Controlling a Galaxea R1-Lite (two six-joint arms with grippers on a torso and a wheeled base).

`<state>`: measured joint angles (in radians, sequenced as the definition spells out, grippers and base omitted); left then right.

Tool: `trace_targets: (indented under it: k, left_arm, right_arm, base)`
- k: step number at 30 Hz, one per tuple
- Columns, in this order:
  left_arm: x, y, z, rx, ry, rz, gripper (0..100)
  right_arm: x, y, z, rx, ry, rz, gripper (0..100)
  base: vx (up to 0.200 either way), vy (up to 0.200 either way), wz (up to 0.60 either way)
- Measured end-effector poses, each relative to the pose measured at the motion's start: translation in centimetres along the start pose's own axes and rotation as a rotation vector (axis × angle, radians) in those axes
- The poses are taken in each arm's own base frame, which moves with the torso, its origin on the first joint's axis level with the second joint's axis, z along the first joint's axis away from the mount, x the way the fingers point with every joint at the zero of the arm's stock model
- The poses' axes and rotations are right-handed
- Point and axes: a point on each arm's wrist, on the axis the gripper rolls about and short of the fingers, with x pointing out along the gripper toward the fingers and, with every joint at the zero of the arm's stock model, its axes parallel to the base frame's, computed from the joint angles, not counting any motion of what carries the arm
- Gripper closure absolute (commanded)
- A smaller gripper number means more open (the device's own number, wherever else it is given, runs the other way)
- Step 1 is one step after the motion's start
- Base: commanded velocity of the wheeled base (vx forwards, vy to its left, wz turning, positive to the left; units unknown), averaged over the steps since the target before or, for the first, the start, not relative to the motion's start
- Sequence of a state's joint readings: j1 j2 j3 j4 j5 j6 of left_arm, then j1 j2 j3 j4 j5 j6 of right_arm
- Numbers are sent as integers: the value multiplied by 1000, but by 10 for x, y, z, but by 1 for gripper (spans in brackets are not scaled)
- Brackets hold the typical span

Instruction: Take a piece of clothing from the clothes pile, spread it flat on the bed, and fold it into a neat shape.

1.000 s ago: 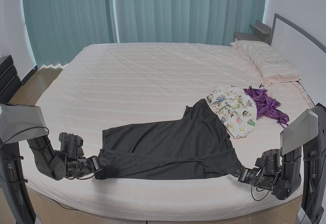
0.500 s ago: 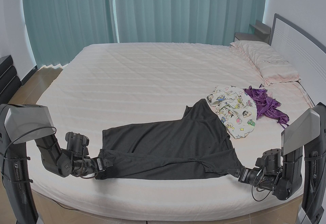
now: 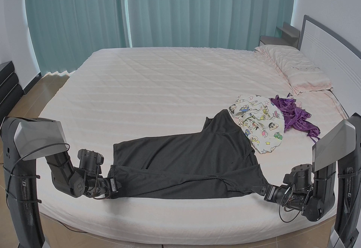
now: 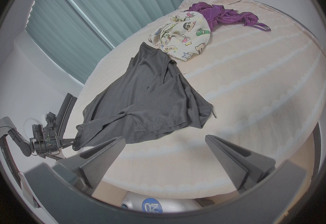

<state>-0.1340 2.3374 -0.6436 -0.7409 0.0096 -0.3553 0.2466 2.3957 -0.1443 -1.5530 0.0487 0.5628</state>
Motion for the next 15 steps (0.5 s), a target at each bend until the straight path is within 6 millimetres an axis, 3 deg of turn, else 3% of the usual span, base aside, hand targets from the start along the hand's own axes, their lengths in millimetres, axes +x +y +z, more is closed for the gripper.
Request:
trace_targets:
  k: [15]
  left_arm:
    - [-5,11,-17,44,78,135,100]
  right_arm:
    - [0,0,0,0,0,2,0]
  base:
    - [0,0,0]
